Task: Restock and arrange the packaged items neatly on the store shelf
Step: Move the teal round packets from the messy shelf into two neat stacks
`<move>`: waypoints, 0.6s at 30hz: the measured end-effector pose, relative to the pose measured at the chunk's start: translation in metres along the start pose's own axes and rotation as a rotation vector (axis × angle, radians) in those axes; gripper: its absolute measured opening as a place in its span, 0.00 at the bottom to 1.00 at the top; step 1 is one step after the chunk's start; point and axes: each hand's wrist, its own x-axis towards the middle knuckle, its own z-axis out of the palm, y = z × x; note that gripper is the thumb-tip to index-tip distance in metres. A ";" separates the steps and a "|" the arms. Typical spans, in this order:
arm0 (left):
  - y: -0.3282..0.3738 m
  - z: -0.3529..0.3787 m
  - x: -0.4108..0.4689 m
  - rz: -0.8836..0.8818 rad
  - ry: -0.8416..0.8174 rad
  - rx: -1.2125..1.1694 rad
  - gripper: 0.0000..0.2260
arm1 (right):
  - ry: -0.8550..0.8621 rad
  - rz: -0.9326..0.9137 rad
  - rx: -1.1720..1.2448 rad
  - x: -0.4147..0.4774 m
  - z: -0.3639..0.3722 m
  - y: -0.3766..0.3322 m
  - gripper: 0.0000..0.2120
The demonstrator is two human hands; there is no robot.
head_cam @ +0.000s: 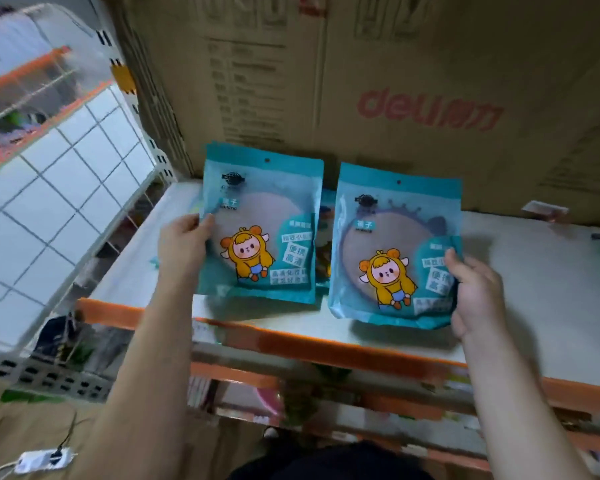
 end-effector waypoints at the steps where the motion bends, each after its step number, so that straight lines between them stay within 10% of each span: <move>1: 0.000 -0.007 0.012 -0.011 0.005 0.029 0.10 | 0.016 0.000 0.002 -0.004 0.008 0.002 0.05; 18: -0.029 -0.037 0.091 0.150 0.022 0.604 0.15 | 0.167 -0.025 -0.033 -0.035 0.049 0.022 0.07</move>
